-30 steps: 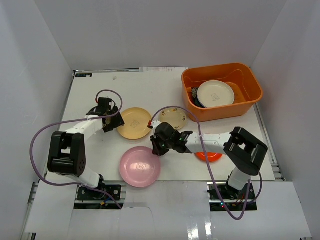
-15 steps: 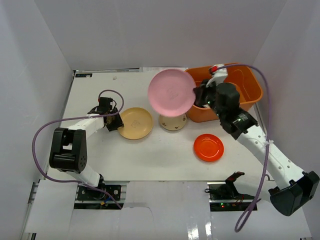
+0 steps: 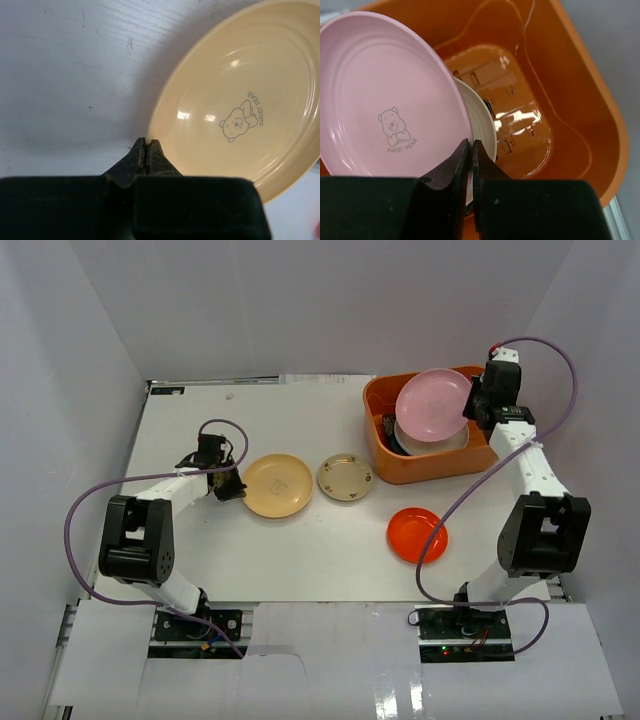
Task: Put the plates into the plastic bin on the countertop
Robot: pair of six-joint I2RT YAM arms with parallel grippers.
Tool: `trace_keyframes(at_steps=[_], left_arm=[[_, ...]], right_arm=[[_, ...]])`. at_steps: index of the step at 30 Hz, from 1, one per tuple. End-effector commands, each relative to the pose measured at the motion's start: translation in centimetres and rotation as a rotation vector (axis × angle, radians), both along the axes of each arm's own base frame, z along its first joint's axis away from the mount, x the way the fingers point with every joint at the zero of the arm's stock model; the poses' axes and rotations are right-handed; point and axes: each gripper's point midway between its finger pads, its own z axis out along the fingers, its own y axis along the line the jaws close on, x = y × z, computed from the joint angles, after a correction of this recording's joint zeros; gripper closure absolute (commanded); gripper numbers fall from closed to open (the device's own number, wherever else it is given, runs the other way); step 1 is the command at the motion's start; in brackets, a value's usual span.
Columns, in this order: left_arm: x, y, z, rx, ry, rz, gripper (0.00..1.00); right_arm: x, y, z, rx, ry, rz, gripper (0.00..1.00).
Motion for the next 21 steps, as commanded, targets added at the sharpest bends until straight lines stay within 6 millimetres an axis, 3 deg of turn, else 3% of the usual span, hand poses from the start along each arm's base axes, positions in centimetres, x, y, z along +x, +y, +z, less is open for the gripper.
trace_keyframes(at_steps=[1, 2, 5, 7, 9, 11, 13, 14, 15, 18, 19, 20, 21], left_arm=[[1.4, -0.5, 2.8, -0.033, -0.09, -0.012, 1.0], [1.5, -0.5, 3.3, -0.037, -0.103, -0.015, 1.0], [1.5, -0.8, 4.6, -0.057, -0.137, -0.017, 1.0], [1.6, -1.2, 7.2, -0.088, -0.206, -0.024, 1.0], [1.9, -1.9, 10.8, -0.128, -0.296, -0.042, 1.0], [2.1, -2.4, 13.5, -0.16, -0.357, -0.054, 1.0], [2.5, -3.2, 17.5, -0.205, -0.439, -0.068, 1.0], [2.6, -3.9, 18.8, -0.221, -0.462, -0.082, 1.0], [3.1, -4.6, 21.3, -0.237, -0.511, -0.098, 1.0], [3.6, -7.9, 23.9, -0.266, -0.543, -0.154, 1.0], [4.1, -10.0, 25.4, -0.265, -0.565, -0.184, 1.0], [4.4, -11.2, 26.1, -0.265, -0.575, -0.201, 1.0], [5.0, -12.3, 28.3, -0.272, -0.62, -0.215, 1.0]], right_arm=[[1.2, -0.6, 0.4, 0.04, -0.002, 0.013, 0.92], [1.7, -0.6, -1.0, 0.049, 0.028, 0.018, 0.92], [2.8, -0.8, -2.8, 0.056, 0.065, 0.009, 0.91], [3.1, -0.8, -2.9, 0.065, 0.067, 0.006, 0.86], [3.2, -0.3, -2.6, 0.086, 0.057, 0.024, 0.73], [3.1, 0.3, -1.3, 0.109, 0.027, 0.048, 0.54], [3.0, 0.9, -0.4, 0.125, 0.01, 0.071, 0.37], [2.7, 1.4, 0.9, 0.145, -0.018, 0.094, 0.31], [2.4, 1.7, 1.7, 0.153, -0.035, 0.108, 0.27], [1.0, 3.1, 4.8, 0.192, -0.099, 0.169, 0.25], [0.0, 3.5, 7.0, 0.201, -0.151, 0.19, 0.25], [-0.7, 3.7, 7.6, 0.206, -0.167, 0.198, 0.25], [-1.2, 3.9, 8.9, 0.214, -0.206, 0.207, 0.26]])
